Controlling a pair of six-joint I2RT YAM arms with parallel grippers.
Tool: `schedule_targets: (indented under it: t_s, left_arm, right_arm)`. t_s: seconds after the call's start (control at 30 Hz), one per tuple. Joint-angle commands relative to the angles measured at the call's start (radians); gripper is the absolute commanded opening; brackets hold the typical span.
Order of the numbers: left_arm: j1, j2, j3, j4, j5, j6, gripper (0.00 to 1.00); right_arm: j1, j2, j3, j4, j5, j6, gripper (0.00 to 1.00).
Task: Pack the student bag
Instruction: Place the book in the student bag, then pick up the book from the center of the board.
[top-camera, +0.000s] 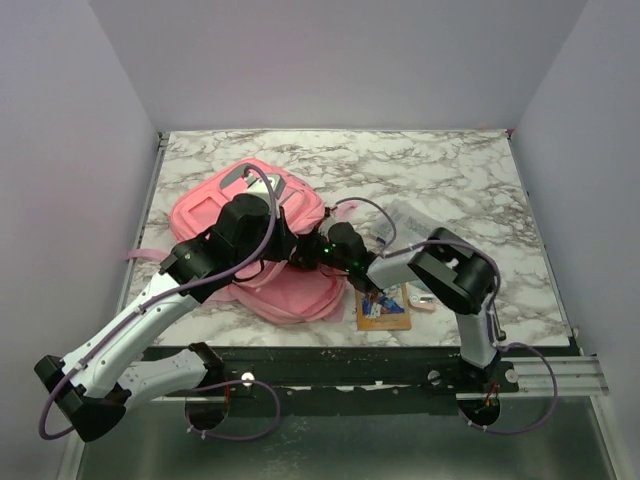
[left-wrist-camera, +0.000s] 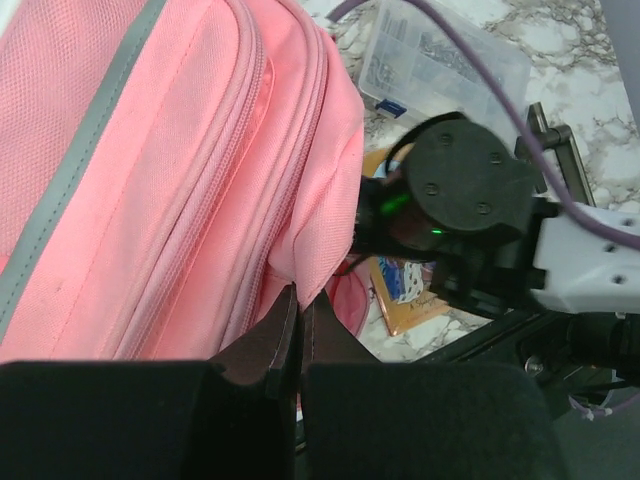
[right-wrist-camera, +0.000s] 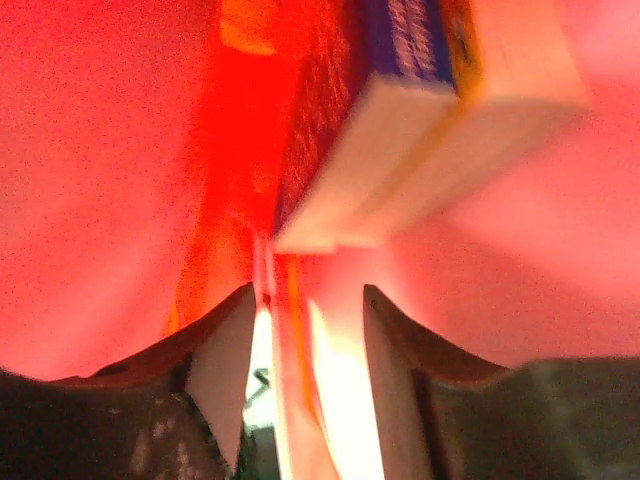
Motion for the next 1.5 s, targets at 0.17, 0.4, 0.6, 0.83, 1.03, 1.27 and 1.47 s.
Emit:
schedule_targets:
  t_s: [0.17,0.4,0.6,0.83,1.03,1.27,1.47]
  left_arm:
    - [0.032,0.025,-0.123,0.111,-0.047,-0.024,0.00]
    - [0.047,0.073,-0.207,0.136,0.046,-0.032,0.00]
    - [0.047,0.042,-0.251,0.158,0.086,-0.040,0.06]
    - [0.031,0.006,-0.263,0.202,0.194,-0.054,0.50]
    - [-0.056,-0.024,-0.267,0.252,0.189,-0.127,0.77]
    - [-0.194,0.232,-0.258,0.417,0.263,-0.184,0.74]
    - [-0.280,0.555,-0.083,0.359,0.216,-0.145,0.58]
  right_arm:
    - [-0.016,-0.521,-0.272,-0.584,0.006,-0.435,0.66]
    - [-0.016,-0.881,-0.336,-1.080,0.189,-0.478,0.75]
    - [-0.016,-1.123,-0.364,-1.450,0.358,-0.348,0.81]
    - [-0.016,-1.240,-0.403,-1.683,0.471,-0.235,0.84]
    - [-0.016,-1.240,-0.441,-1.783,0.550,-0.109,0.84]
    - [-0.016,-1.257,-0.551,-1.597,0.480,-0.082,0.84]
    - [-0.016,-1.288,-0.590,-1.561,0.483,-0.068,0.82]
